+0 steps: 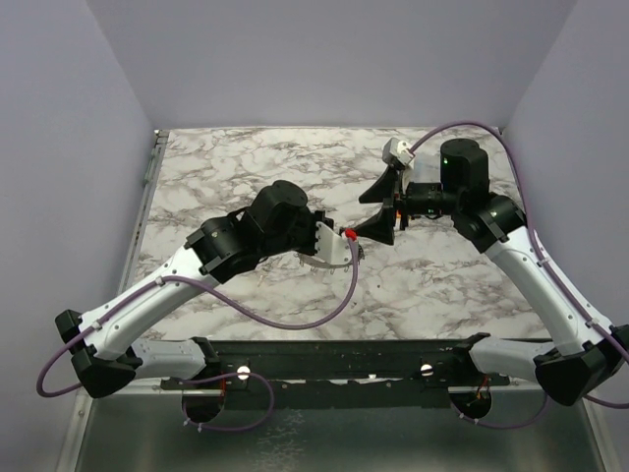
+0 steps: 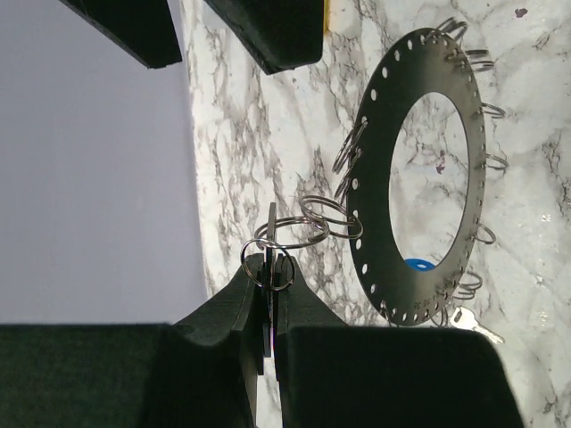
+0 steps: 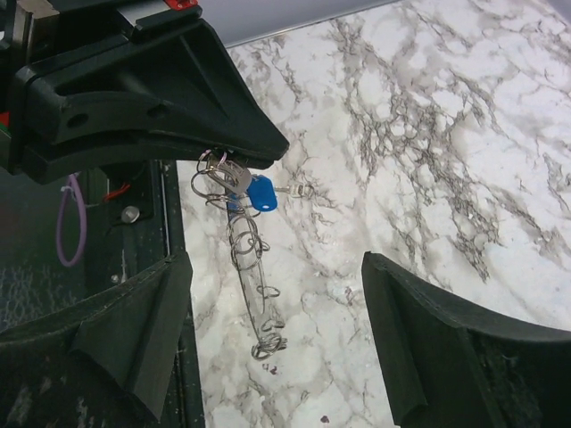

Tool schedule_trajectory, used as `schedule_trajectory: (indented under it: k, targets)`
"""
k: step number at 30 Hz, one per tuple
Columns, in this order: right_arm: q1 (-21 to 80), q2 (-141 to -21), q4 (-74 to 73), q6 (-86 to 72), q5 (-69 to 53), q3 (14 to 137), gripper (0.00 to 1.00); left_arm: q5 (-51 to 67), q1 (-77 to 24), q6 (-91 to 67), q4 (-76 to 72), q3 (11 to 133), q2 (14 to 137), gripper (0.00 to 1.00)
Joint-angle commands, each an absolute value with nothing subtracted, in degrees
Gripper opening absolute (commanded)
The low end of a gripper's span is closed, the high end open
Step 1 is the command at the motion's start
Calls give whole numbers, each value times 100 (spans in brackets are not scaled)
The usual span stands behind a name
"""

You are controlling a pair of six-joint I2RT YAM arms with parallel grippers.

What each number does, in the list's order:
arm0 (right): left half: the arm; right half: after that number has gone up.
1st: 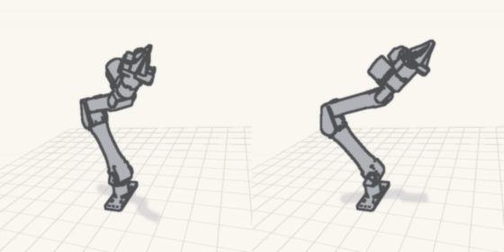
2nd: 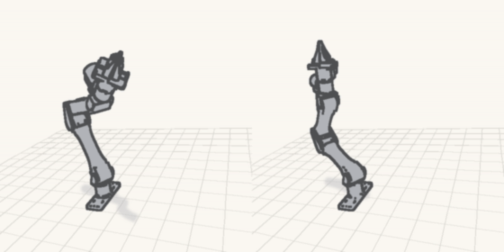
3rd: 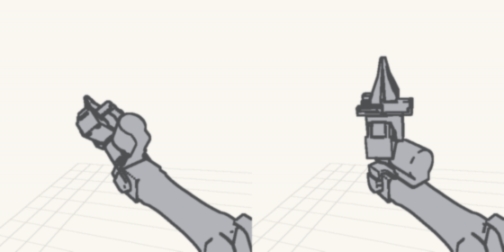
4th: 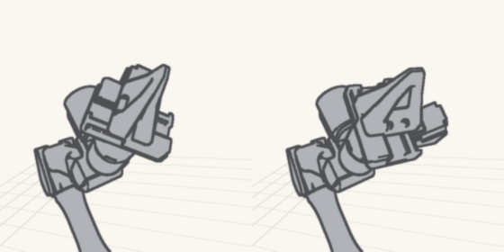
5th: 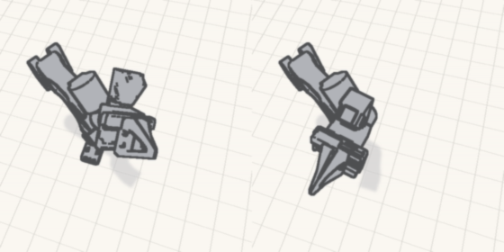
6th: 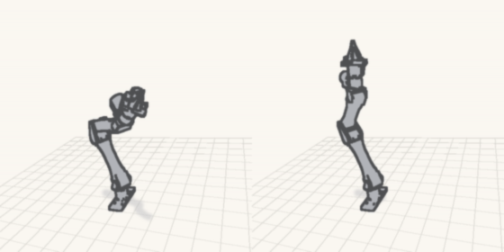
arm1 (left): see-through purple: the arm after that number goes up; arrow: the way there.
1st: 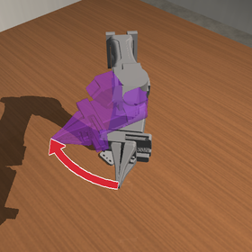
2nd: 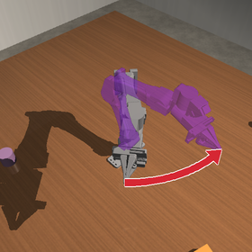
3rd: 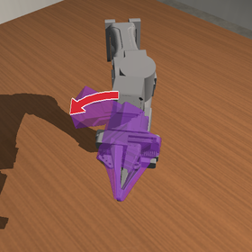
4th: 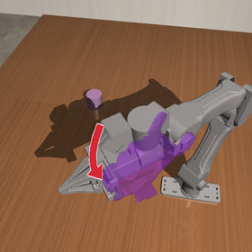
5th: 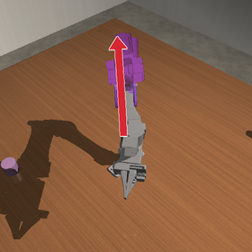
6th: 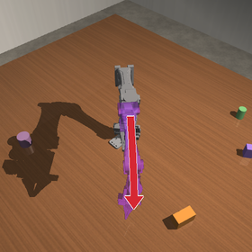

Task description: Remove the keys from the keyring

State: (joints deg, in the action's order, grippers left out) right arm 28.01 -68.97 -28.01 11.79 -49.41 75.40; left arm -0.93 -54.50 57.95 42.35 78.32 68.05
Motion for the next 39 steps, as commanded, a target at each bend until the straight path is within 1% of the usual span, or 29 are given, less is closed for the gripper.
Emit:
schedule_trajectory:
  k: [1,6,8,13,17,20,25,30,35,39]
  targets:
    - [2784,-6712,-2809,1016,-4543,7321,86,-421,-5485,4937,4593,8156,6941,0]
    - [2785,-6613,-2804,1314,-3909,6950,84,-496,-5425,4411,4888,8262,7086,0]
    - [2786,-6588,-2649,1341,-4018,6749,81,-562,-5417,4241,5194,8427,7305,0]
    - [2785,-6584,-1861,980,-4404,6004,67,-581,-5405,3665,6139,9196,8004,0]
    - [2785,-6701,-1294,949,-4549,5573,63,-692,-5405,3089,7010,9863,8624,0]
    - [2775,-6708,-1013,1018,-4524,5384,61,-702,-5342,2657,7461,10108,8962,0]
    - [2769,-6728,-569,1062,-4486,5112,59,-253,-5202,2249,7924,10379,9307,0]
    - [2671,-6732,94,910,-4412,4776,57,354,-4862,2117,8153,10387,9493,0]
    - [2578,-6763,598,821,-4301,4479,57,424,-4782,1999,8165,10277,9568,0]
    - [2361,-6754,1041,540,-4534,4234,56,477,-4698,1930,8167,10206,9577,0]
